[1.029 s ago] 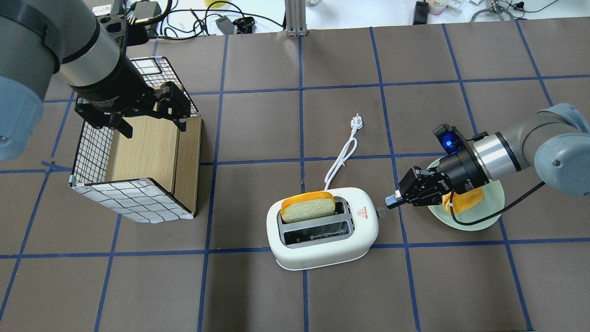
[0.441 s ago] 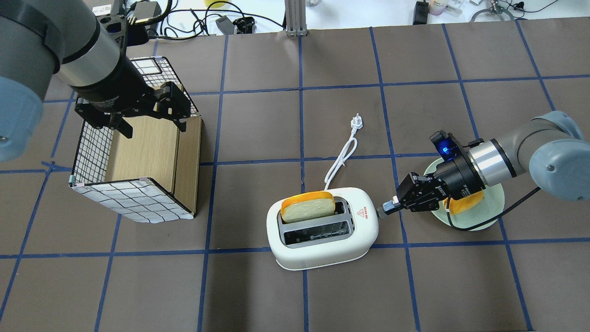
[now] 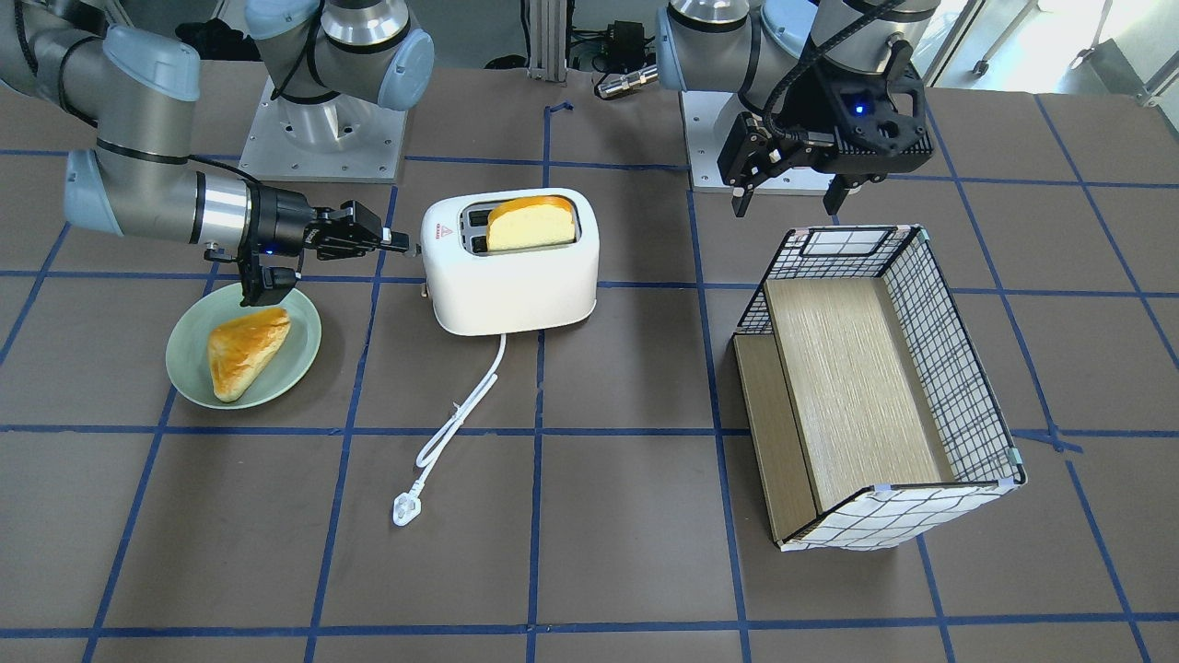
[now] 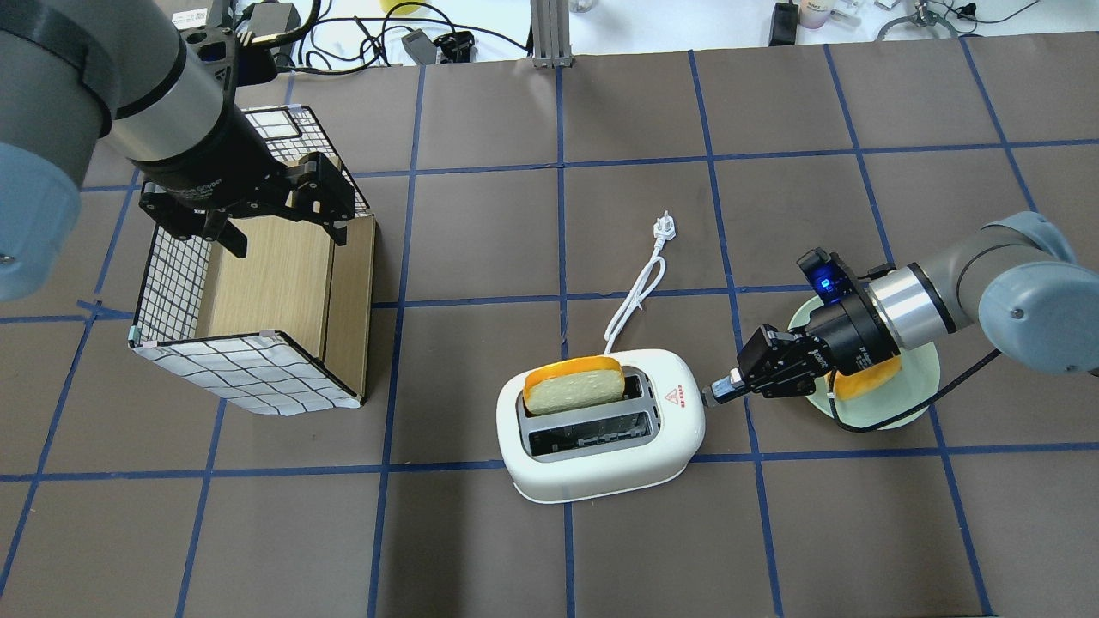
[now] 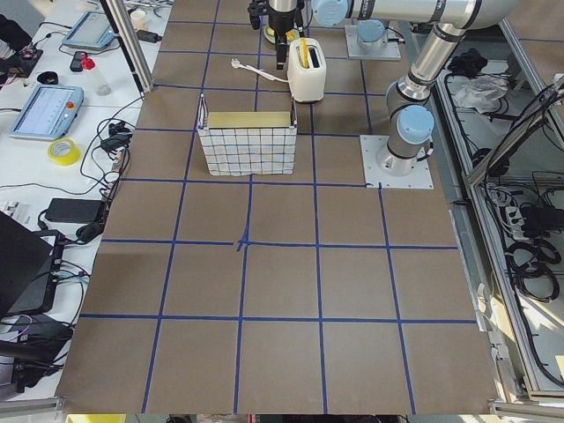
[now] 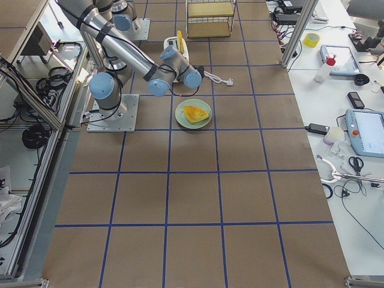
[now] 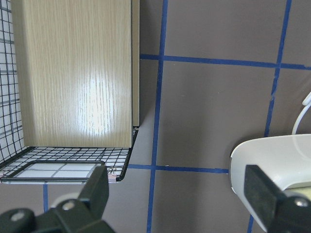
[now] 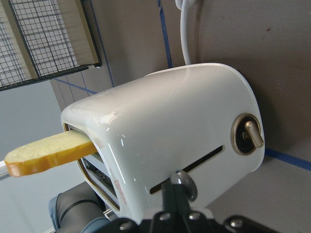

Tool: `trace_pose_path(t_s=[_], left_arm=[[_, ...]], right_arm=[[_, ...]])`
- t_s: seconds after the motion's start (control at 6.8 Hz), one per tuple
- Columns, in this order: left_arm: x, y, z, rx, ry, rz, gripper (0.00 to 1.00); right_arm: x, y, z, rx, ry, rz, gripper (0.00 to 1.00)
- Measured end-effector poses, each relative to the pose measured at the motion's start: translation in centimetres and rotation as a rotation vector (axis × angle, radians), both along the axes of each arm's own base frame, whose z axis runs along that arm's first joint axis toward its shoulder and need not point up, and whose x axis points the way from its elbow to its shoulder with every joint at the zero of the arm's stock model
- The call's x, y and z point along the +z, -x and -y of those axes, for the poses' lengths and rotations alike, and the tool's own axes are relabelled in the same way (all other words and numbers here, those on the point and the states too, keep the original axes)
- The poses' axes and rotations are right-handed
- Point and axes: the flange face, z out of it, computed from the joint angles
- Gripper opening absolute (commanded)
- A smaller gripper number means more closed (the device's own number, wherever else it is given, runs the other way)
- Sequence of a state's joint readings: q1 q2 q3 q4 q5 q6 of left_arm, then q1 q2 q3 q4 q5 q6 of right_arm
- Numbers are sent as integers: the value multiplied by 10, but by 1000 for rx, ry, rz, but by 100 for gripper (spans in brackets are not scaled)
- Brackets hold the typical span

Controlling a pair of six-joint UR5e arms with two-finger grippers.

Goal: Press toaster with right arm
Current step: 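Push the toaster lever down with the right gripper, then hold the right gripper pressed on the toaster lever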

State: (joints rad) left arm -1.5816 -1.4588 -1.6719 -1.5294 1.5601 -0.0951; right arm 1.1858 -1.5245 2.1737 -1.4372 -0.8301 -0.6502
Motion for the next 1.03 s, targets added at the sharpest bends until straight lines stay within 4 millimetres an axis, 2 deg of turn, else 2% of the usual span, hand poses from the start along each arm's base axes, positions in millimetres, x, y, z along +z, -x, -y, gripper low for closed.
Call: trace_pose_path(t_s=[0.74,1.03], left_arm=[[0,0,0,0,0,0,100],[0,0,0,0,0,0,100]], right_arm=[[-12,2,3,9,-9,-3,0],[-23,1,1,10,1,-8,0]])
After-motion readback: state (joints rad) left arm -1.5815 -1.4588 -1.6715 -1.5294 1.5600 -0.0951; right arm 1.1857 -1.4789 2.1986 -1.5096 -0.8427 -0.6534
